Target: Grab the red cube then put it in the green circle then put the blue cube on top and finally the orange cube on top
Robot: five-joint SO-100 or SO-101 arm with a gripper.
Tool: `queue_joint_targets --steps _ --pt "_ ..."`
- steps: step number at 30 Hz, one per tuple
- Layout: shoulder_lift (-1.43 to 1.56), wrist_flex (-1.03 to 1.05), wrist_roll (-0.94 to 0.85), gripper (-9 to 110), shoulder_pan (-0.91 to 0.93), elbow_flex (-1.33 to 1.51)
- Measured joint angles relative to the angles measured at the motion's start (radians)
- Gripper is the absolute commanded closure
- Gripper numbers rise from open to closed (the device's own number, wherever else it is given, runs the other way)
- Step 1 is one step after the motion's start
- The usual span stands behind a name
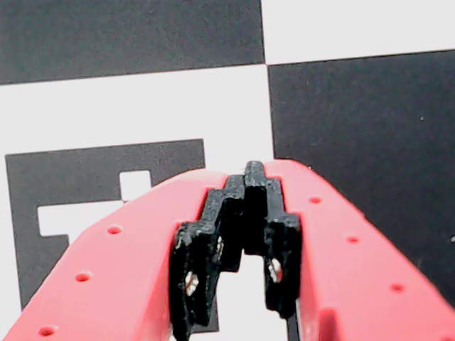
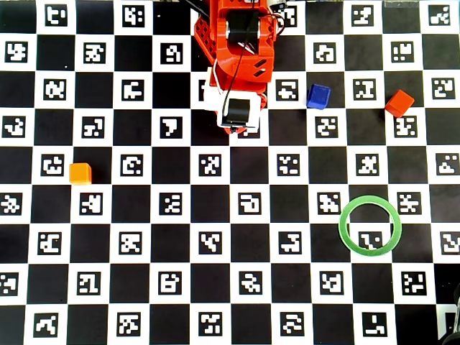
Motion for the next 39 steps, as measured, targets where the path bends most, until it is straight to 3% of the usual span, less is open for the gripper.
queue_joint_targets --steps 26,32,39 --pt "0.0 0.0 0.081 107 0.014 0.0" --pt "-0.091 0.005 0.213 107 -0.031 -0.035" --pt "-0.41 0.061 0.479 107 -0.087 -0.353"
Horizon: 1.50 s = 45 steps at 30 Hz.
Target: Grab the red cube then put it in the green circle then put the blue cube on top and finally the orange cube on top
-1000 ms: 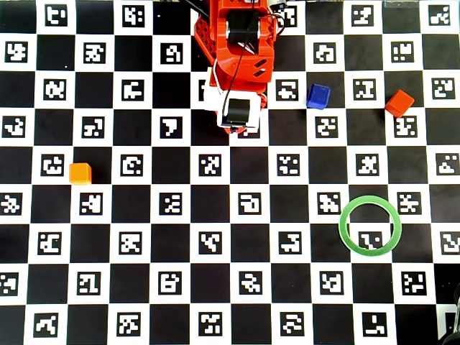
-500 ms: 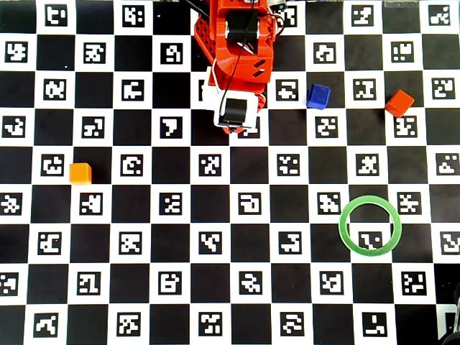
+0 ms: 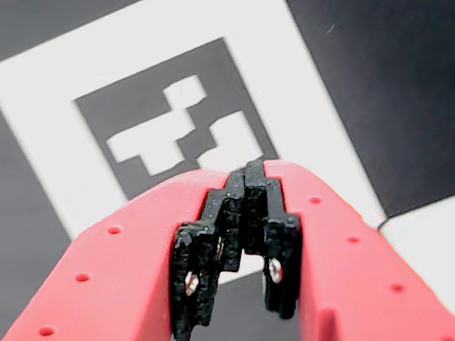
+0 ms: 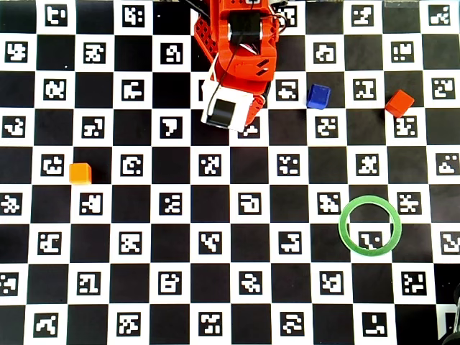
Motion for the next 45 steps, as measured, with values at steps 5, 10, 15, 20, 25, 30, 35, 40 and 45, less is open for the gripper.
queue_joint_targets --steps 5,10,15,20,25,30,35,40,45 --pt "-0.196 0.078 0.184 106 -0.075 -0.259" --pt "-0.334 0.167 0.365 98 -0.179 -0.479" --pt "-0.428 0.276 0.572 89 -0.298 -0.653" --pt "-0.538 0.347 0.71 86 -0.403 -0.816" --pt "-0.623 0.39 0.853 78 -0.499 -0.95" --pt "-0.672 0.4 1.051 72 -0.578 -1.049" --pt "-0.741 0.416 1.215 67 -0.67 -1.114" --pt "-0.782 0.416 1.338 64 -0.782 -1.117" --pt "-0.925 0.423 1.459 60 -0.848 -1.203"
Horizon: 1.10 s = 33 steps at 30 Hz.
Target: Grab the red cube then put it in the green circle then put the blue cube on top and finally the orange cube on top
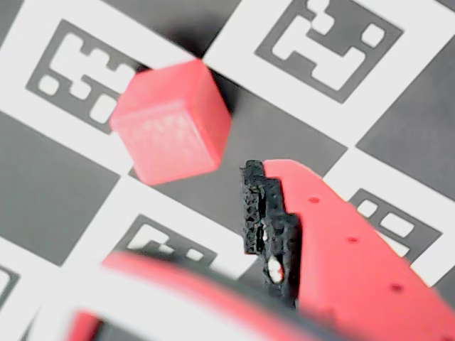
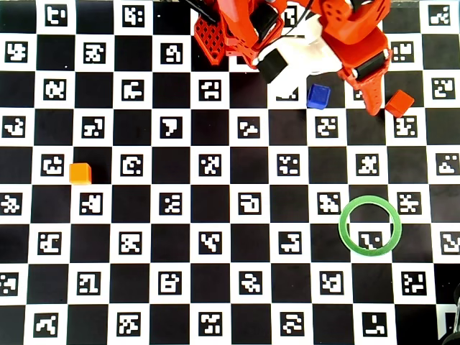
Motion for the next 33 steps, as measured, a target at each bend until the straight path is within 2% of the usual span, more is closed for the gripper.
queue_joint_targets --steps 5,17,33 --pt "-0.143 0.003 0.037 58 -0.041 -0.072" --pt "-0.276 -0.026 0.064 57 -0.216 -0.078" --pt "-0.505 -0.258 0.072 57 -0.291 -0.078"
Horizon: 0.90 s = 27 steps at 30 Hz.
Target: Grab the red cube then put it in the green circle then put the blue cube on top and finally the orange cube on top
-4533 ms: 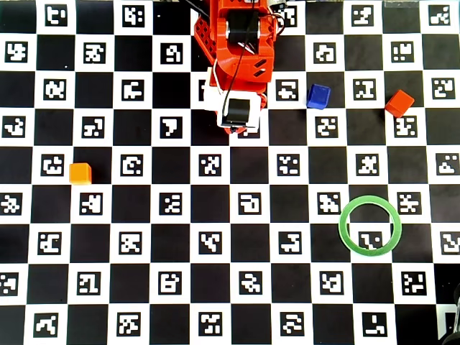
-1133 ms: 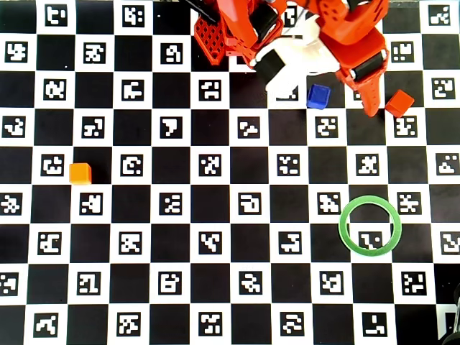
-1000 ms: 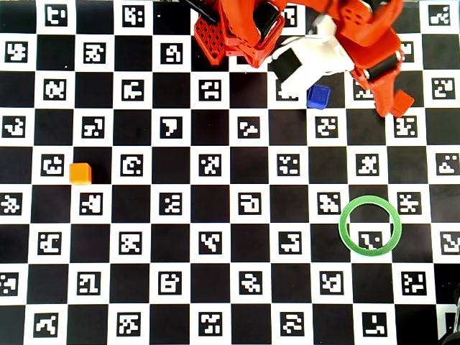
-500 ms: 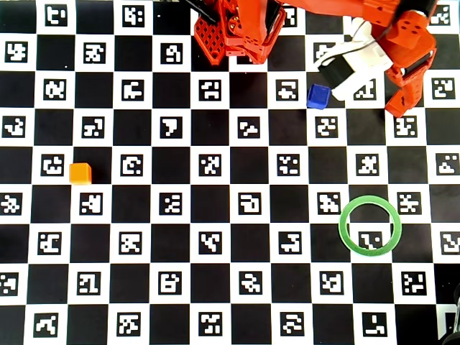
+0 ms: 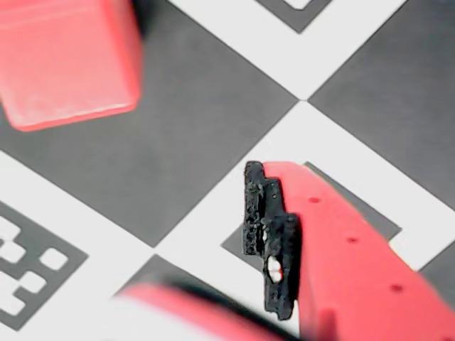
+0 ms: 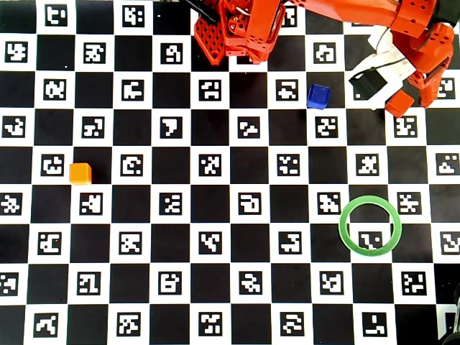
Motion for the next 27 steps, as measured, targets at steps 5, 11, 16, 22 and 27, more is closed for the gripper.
queue_joint_targets --steps 5,11,16,22,27 --pt "-0.04 -0.046 0.0 57 0.0 0.002" --pt "-0.054 -0.126 -0.009 57 0.0 0.072" --pt "-0.054 -0.195 -0.025 57 0.0 0.13" --pt "-0.054 -0.275 -0.048 58 0.0 0.189" --pt "-0.071 -0.334 -0.074 58 0.0 0.221"
